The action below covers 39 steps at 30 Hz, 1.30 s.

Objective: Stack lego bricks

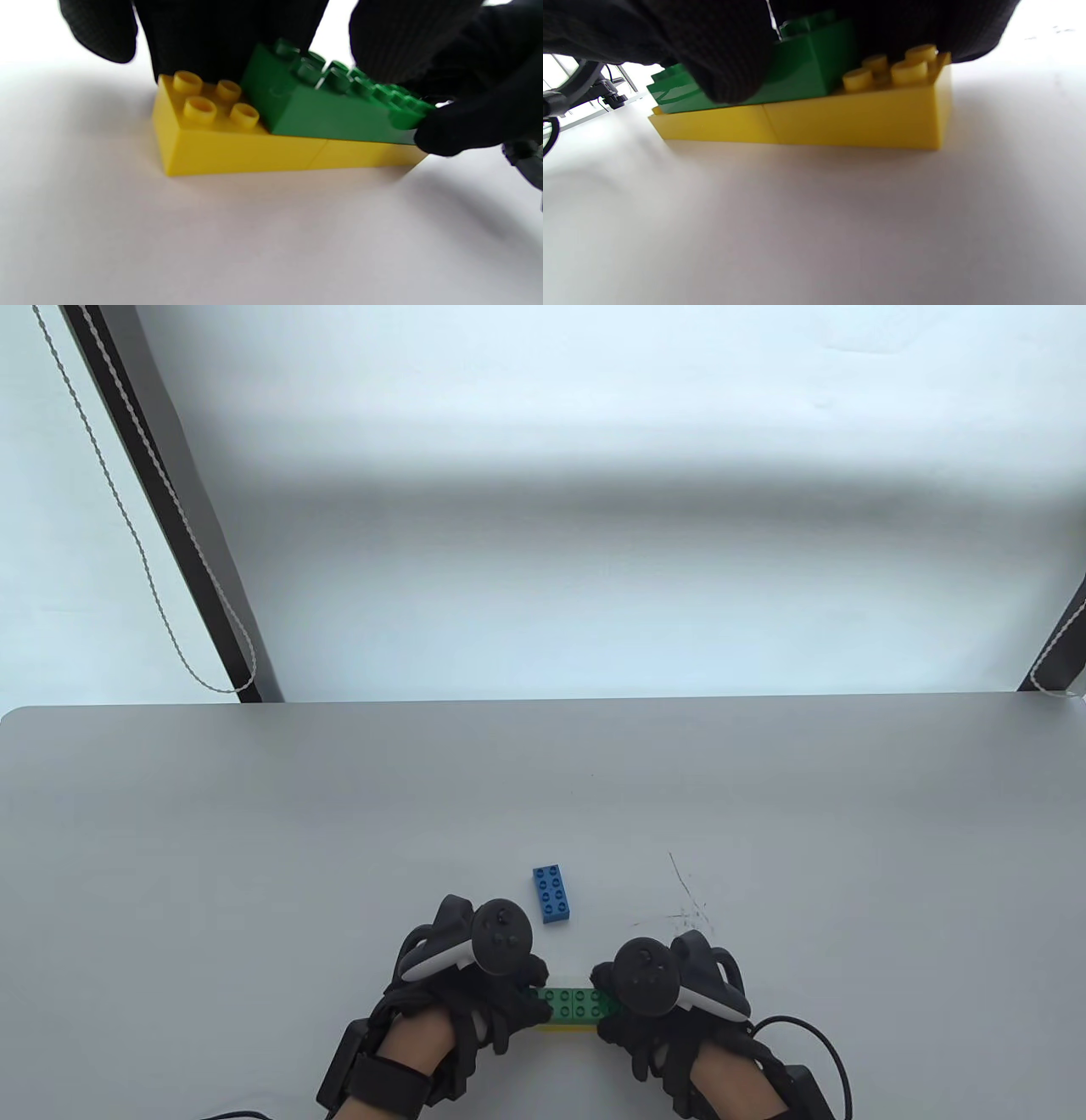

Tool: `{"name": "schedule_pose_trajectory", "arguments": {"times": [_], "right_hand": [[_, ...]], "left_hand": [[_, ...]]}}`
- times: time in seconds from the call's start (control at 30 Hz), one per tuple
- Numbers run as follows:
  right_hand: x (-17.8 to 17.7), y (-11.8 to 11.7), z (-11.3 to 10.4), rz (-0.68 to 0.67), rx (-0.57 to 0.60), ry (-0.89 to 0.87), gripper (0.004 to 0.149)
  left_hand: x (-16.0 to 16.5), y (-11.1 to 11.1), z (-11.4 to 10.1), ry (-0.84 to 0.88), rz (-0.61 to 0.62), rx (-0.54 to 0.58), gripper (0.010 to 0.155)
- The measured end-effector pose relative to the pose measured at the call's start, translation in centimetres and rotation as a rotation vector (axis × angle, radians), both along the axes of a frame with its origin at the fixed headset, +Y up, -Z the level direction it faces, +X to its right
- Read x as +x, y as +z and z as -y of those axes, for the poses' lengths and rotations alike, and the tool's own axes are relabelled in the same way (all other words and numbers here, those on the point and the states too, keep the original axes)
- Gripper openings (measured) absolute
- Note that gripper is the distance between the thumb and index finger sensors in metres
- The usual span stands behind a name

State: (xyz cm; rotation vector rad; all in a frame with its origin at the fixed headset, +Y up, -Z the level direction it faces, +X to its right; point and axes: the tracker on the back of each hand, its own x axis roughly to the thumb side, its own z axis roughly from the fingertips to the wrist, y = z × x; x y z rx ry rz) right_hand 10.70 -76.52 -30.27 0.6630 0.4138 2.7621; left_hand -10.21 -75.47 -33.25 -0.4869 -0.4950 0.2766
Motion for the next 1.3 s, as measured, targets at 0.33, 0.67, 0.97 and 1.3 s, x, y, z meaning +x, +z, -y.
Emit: {"name": "schedule_pose_trajectory", "arguments": {"times": [0.33,0.67,0.97,1.3], "right_hand": [[0.1,-0.1,0.0,-0.01,-0.025,-0.02,0.069],[0.3,-0.4,0.0,-0.028,-0.039,-0.025,0.069],[0.4,-0.5,0.0,-0.038,-0.046,-0.024,0.069],[0.4,-0.6,0.0,-0.051,-0.049,-0.02,0.069]], "left_hand": [[0.6,-3.3,-2.3,-0.151,0.037,0.315,0.067],[3.2,-6.0,-2.5,-0.305,0.119,0.461,0.073],[5.7,-7.2,0.0,-0.452,0.162,0.404,0.075],[7.2,-7.3,1.3,-0.519,0.201,0.394,0.069]]}}
